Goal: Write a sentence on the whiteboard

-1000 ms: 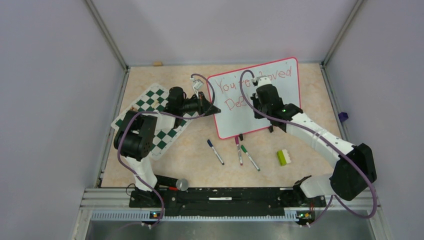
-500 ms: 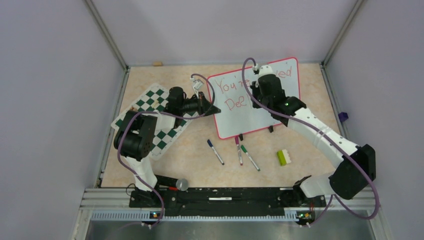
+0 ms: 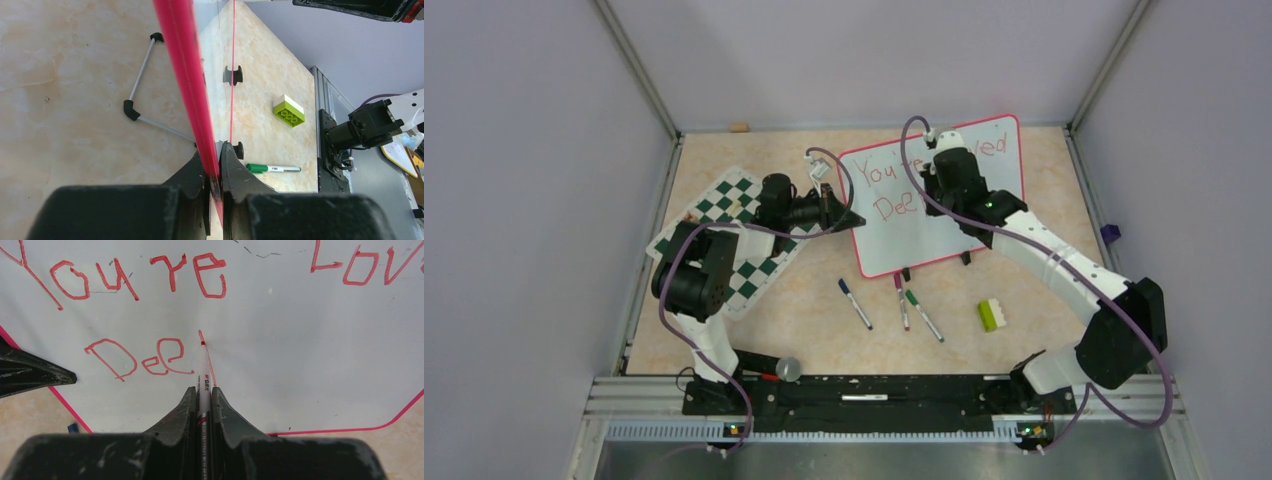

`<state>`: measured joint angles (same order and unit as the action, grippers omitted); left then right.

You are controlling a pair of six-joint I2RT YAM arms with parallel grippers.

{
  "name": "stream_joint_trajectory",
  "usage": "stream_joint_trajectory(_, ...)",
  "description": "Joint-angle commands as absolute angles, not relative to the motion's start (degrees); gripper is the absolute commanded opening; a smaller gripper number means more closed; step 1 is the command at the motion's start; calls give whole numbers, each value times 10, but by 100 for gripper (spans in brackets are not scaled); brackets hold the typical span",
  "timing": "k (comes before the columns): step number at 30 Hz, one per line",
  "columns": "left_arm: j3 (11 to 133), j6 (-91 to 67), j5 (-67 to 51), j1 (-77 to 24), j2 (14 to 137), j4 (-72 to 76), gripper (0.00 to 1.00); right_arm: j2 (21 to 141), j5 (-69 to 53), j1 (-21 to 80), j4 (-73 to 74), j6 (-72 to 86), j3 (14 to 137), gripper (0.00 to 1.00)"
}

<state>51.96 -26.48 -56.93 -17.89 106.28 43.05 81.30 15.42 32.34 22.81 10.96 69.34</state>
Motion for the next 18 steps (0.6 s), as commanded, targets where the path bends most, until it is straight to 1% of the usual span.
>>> stream_joint_trajectory(1, 501, -145, -542, -191, 1075, 406, 0, 827, 175, 317, 199, 105, 723, 0)
stream_joint_trajectory(18, 501, -144, -541, -191, 1076, 405, 0, 807, 209, 308, 210, 110, 696, 0)
